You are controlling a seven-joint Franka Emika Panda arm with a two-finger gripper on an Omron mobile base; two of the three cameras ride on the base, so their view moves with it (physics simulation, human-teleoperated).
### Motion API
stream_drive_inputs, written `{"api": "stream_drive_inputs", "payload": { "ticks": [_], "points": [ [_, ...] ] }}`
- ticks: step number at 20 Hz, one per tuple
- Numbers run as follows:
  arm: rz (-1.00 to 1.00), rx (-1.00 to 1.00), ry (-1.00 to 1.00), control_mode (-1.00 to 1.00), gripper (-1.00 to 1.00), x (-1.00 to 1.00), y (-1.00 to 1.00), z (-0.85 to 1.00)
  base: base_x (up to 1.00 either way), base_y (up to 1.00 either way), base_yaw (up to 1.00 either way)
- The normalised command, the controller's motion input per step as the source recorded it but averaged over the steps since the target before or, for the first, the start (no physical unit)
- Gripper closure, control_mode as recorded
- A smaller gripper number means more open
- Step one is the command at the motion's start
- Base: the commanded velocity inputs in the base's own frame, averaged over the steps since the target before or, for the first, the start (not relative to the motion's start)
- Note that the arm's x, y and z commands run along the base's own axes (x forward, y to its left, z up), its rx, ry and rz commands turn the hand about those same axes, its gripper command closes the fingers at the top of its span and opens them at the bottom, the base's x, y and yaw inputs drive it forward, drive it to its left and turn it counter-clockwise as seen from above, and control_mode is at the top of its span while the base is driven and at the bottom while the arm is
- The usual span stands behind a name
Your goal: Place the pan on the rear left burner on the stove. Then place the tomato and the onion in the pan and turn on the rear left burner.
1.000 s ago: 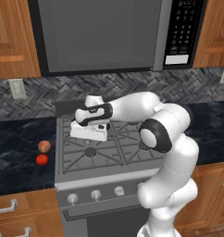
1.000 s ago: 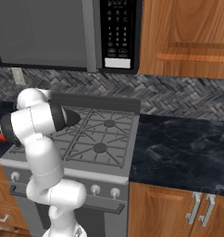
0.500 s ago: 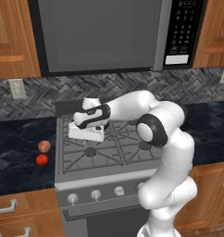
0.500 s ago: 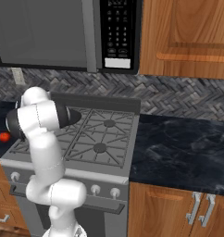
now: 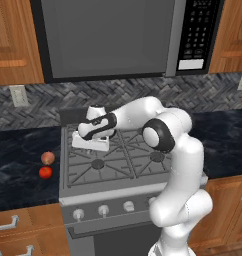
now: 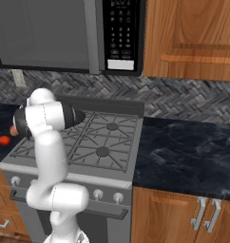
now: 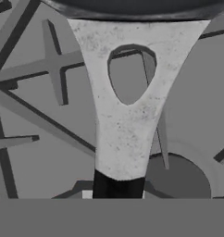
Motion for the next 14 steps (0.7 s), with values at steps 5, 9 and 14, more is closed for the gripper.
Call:
{"api": "stream_drive_inputs", "payload": {
  "ticks": [5,9,14],
  "points": [
    [0.02,0.0,0.0,-1.0,1.0,0.57,0.0,-0.12,0.0,0.0,0.0],
    [0.02,0.0,0.0,-1.0,1.0,0.45,0.0,-0.12,0.0,0.0,0.0],
    [0.0,0.0,0.0,-1.0,1.0,0.02,0.0,-0.12,0.0,0.0,0.0]
  ]
}}
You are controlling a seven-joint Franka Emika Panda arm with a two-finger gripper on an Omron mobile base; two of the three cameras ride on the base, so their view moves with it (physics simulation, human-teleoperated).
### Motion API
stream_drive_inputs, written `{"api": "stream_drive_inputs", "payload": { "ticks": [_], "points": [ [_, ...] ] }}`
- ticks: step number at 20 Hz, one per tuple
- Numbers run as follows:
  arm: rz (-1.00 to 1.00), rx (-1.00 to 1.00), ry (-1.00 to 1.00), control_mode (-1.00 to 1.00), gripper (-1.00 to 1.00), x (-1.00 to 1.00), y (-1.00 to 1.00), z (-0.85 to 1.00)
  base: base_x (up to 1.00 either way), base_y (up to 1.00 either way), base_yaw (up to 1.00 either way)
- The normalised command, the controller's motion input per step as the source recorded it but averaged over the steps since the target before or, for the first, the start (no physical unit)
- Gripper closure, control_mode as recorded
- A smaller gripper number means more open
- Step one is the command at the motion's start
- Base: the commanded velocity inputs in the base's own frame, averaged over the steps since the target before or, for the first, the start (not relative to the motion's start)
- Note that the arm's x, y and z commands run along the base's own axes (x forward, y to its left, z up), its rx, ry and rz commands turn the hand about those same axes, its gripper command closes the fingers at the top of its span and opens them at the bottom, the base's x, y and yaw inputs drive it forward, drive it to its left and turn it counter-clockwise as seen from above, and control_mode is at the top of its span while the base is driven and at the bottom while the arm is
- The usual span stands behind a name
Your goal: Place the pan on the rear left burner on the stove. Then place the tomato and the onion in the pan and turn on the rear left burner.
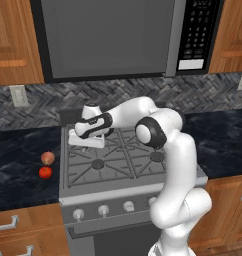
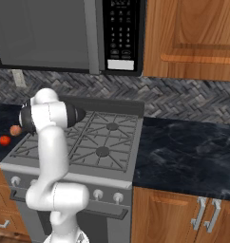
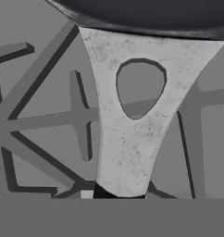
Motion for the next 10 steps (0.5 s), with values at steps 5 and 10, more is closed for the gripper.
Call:
{"api": "stream_drive_inputs", "payload": {
  "ticks": [5,10],
  "points": [
    [0.0,0.0,0.0,-1.0,-1.0,-0.08,0.0,-0.02,0.0,0.0,0.0],
    [0.0,0.0,0.0,-1.0,-1.0,-0.24,0.0,0.06,0.0,0.0,0.0]
  ]
}}
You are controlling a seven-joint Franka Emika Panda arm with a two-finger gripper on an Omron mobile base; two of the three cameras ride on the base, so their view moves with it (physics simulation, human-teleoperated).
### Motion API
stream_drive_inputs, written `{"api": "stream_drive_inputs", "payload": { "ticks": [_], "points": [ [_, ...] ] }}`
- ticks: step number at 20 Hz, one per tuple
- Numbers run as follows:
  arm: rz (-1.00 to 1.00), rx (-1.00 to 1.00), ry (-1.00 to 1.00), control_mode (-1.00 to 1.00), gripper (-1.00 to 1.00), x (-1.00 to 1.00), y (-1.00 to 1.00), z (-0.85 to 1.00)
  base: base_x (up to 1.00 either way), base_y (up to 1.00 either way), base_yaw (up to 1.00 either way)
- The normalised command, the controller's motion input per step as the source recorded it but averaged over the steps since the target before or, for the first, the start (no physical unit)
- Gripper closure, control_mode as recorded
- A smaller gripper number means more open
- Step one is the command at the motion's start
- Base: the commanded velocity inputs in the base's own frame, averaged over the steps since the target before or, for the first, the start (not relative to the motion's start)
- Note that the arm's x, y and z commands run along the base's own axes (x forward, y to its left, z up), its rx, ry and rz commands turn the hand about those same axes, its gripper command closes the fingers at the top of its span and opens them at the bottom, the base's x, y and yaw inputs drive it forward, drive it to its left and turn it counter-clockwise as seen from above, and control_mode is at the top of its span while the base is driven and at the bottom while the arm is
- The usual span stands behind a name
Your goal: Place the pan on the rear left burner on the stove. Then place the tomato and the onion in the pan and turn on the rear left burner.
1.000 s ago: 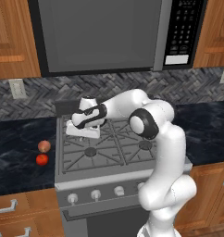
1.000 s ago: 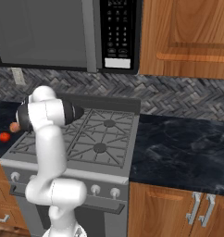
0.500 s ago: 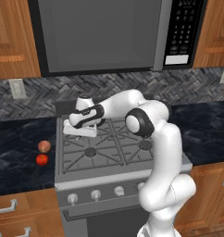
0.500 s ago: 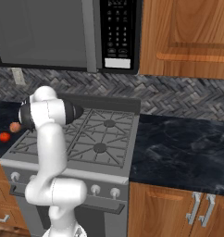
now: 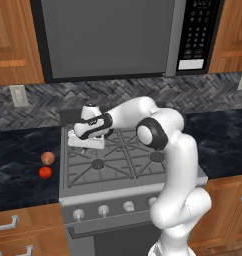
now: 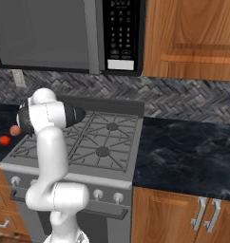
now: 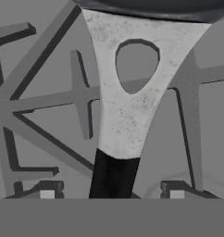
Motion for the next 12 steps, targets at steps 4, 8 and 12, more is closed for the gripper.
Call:
{"api": "stream_drive_inputs", "payload": {
  "ticks": [4,8,12],
  "points": [
    [0.0,0.0,0.0,-1.0,-1.0,-0.12,0.04,0.38,0.0,0.0,0.0],
    [0.01,0.0,-0.03,-1.0,-1.0,-0.09,0.08,0.48,0.0,0.0,0.0],
    [0.05,0.0,-0.02,-1.0,-1.0,-0.19,0.05,0.3,0.0,0.0,0.0]
  ]
}}
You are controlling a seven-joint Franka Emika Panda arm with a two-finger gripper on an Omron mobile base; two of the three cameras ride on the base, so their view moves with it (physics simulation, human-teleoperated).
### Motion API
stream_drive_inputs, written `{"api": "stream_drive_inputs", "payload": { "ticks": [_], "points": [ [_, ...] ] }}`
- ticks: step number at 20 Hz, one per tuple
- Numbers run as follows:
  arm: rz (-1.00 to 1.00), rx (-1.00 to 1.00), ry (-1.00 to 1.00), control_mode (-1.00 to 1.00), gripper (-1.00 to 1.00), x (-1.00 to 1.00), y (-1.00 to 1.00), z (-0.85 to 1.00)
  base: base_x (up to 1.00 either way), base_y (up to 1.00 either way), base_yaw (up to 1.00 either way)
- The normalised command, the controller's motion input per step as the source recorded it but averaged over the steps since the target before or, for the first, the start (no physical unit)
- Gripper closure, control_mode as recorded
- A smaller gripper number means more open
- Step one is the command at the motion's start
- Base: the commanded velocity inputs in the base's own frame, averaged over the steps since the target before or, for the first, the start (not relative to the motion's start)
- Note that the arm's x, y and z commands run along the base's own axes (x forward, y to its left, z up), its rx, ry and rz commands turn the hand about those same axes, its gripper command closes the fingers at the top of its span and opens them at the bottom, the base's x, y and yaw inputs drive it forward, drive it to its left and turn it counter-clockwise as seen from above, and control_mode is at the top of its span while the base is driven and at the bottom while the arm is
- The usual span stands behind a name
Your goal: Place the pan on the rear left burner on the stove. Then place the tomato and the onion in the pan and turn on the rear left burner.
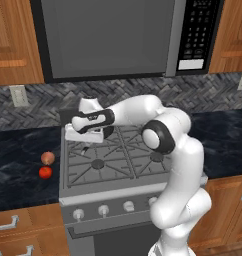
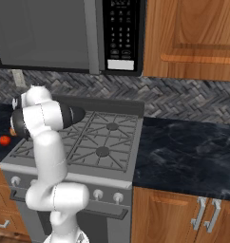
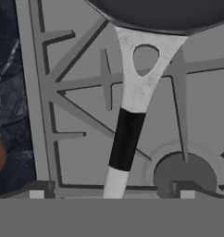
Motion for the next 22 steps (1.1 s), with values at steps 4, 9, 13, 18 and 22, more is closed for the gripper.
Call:
{"api": "stream_drive_inputs", "payload": {
  "ticks": [4,9,13,18,22],
  "points": [
    [0.15,0.0,-0.01,-1.0,-1.0,-0.24,0.14,0.1,0.0,0.0,0.0],
    [0.2,0.0,-0.03,-1.0,-1.0,-0.23,0.22,0.08,0.0,0.0,0.0],
    [0.2,0.0,-0.05,-1.0,-1.0,-0.19,0.26,0.12,0.0,0.0,0.0],
    [0.19,0.0,-0.05,-1.0,-1.0,-0.11,0.3,0.1,0.0,0.0,0.0],
    [0.17,0.0,-0.01,-1.0,-1.0,0.0,0.4,0.02,0.0,0.0,0.0]
  ]
}}
